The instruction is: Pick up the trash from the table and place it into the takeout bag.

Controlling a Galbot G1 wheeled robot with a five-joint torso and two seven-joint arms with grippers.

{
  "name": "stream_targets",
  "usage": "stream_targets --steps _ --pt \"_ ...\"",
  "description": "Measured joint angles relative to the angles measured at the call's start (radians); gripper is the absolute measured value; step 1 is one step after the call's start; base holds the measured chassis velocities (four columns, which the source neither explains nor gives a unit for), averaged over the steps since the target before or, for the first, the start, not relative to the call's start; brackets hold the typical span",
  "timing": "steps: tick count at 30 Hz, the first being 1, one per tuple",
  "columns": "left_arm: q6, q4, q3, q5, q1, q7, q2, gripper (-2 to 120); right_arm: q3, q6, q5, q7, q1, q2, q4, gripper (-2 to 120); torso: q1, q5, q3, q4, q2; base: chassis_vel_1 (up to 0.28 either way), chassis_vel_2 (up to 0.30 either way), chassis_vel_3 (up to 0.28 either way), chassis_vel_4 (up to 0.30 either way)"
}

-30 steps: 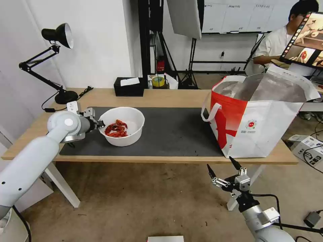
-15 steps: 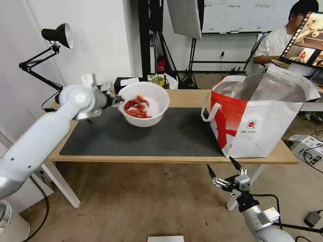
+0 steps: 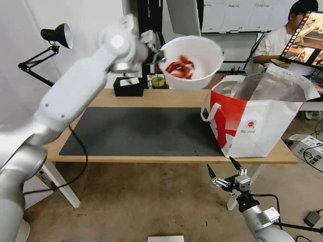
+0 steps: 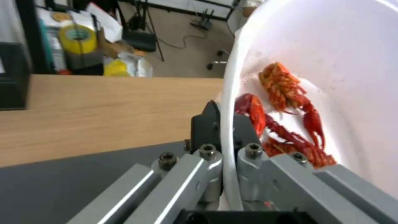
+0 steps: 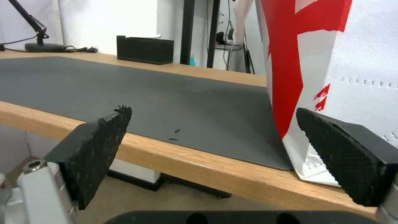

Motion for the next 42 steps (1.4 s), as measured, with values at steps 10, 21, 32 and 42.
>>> stream_targets --steps 10,21,32,42 --pt "-0.055 0.125 0.034 0.086 0.003 -0.001 -0.191 0 0.0 0.0 0.0 0.0 0.0 0.0 0.0 100 0.0 0.0 0.0 0.0001 0.0 0.0 0.0 0.0 0.0" --pt "-0.192 0.238 0.045 0.227 0.028 -0.005 -0.367 0 0.0 0.0 0.0 0.0 0.0 0.0 0.0 100 0.0 0.0 0.0 0.0 0.0 0.0 0.0 0.0 0.0" --pt "-0.355 0.225 0.216 0.619 0.078 0.132 -0.367 0 0.0 0.0 0.0 0.0 0.0 0.0 0.0 100 0.0 -0.0001 0.0 0.0002 0.0 0.0 0.0 0.0 0.0" --pt "-0.338 0.141 0.276 0.609 0.078 0.233 -0.33 0 0.0 0.0 0.0 0.0 0.0 0.0 0.0 100 0.0 -0.0002 0.0 0.0002 0.0 0.0 0.0 0.0 0.0"
